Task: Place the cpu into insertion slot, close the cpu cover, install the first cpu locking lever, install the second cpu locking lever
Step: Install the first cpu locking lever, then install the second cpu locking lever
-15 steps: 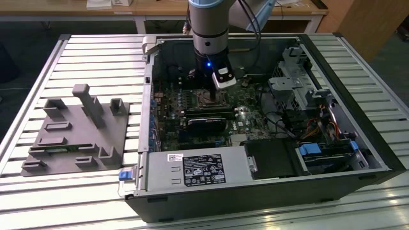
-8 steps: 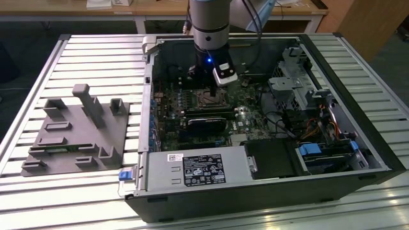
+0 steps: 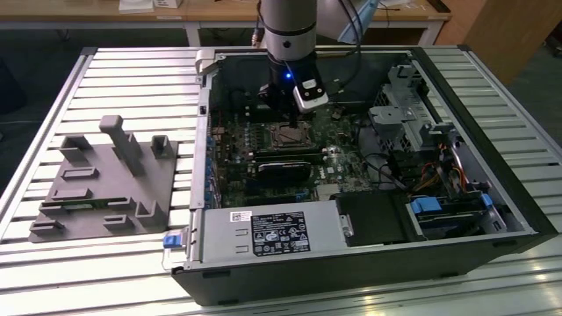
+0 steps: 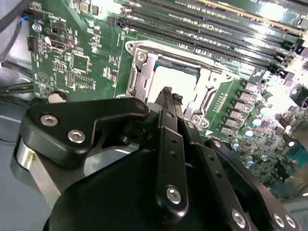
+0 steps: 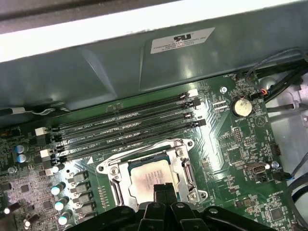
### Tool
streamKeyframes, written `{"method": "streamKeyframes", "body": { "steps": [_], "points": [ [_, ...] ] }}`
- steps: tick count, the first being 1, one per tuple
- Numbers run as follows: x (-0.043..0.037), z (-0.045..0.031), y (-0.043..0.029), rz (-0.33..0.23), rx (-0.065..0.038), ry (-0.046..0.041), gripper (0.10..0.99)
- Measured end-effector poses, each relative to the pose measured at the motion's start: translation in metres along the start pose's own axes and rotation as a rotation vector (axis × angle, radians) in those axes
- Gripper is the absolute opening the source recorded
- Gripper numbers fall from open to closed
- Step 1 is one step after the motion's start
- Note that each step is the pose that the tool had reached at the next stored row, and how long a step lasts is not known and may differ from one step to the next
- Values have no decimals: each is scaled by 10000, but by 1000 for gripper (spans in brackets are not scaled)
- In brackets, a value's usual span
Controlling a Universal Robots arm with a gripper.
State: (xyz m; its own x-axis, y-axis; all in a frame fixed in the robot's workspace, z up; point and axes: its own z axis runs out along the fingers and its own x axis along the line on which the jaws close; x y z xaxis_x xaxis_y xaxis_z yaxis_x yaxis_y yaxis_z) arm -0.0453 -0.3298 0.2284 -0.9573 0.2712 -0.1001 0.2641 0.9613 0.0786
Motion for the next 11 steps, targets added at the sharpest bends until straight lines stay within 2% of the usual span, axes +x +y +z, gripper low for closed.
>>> {"method": "streamKeyframes", "body": {
  "steps": [11],
  "points": [
    [-1,-8,0,0,3,1,106]
  ]
}}
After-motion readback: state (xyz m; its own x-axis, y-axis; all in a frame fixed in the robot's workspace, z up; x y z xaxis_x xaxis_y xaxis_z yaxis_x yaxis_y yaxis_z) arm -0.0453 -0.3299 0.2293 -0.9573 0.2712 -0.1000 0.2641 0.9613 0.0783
